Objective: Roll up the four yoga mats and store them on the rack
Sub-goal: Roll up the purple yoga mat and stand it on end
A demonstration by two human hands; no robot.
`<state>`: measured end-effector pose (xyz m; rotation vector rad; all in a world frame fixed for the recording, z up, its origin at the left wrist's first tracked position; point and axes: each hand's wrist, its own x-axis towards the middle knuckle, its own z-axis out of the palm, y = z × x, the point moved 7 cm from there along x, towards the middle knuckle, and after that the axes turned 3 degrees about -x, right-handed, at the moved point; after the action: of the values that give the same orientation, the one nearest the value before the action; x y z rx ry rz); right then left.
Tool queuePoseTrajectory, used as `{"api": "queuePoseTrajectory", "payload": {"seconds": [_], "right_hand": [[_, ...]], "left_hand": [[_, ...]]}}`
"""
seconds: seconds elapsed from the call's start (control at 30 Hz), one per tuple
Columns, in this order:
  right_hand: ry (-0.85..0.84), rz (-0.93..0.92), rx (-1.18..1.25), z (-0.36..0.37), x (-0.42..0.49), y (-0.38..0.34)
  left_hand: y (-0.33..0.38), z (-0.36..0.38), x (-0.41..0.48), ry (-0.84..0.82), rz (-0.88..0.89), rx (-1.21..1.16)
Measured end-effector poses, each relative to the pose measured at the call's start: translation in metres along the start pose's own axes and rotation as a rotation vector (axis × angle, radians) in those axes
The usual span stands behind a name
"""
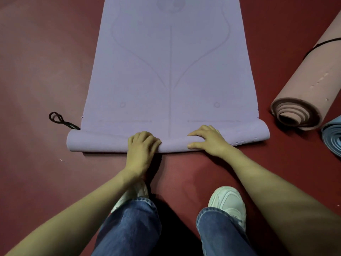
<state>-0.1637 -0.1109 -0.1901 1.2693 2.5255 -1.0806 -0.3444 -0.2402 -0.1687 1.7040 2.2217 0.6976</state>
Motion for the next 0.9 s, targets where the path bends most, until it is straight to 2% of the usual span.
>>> {"api": "queuePoseTrajectory", "payload": {"seconds": [0.07,0.17,0.23,0.37,0.4,0.5,0.63,0.7,0.8,0.9], "right_hand": [[-0.054,0.014,-0.001,0.001,0.007,0.001],[-0.054,0.018,0.005,-0.001,0.008,0.002],[0.059,-0.011,0.016,-0.006,0.005,-0.003],[0.46,-0.06,-0.042,0.001,-0.021,-0.017],[0.49,-0.07,-0.065,0.009,-0.027,-0.018],[0.469,-0.139,-0.185,0.023,-0.033,-0.015],[0.467,-0.105,-0.064,-0.002,-0.012,-0.012],[0.382,-0.098,-0.07,-0.005,0.0,-0.015],[0.235,-0.055,-0.054,-0.008,0.014,-0.01],[0.126,-0.03,-0.023,-0.013,0.025,-0.01]], "left_hand": [[-0.001,0.006,-0.008,0.025,-0.076,-0.061],[-0.012,0.008,0.007,-0.007,-0.07,-0.135],[-0.015,0.008,0.021,-0.035,-0.057,-0.153],[-0.022,0.012,0.04,-0.134,-0.109,-0.163],[-0.024,0.012,0.045,-0.167,-0.121,-0.156],[-0.027,0.017,0.057,-0.252,-0.15,-0.133],[-0.028,0.018,0.063,-0.316,-0.174,-0.189],[-0.022,0.01,0.061,-0.213,-0.135,-0.175],[-0.004,0.001,0.038,0.045,-0.084,-0.106],[0.001,0.008,0.017,0.063,-0.072,-0.137]]}}
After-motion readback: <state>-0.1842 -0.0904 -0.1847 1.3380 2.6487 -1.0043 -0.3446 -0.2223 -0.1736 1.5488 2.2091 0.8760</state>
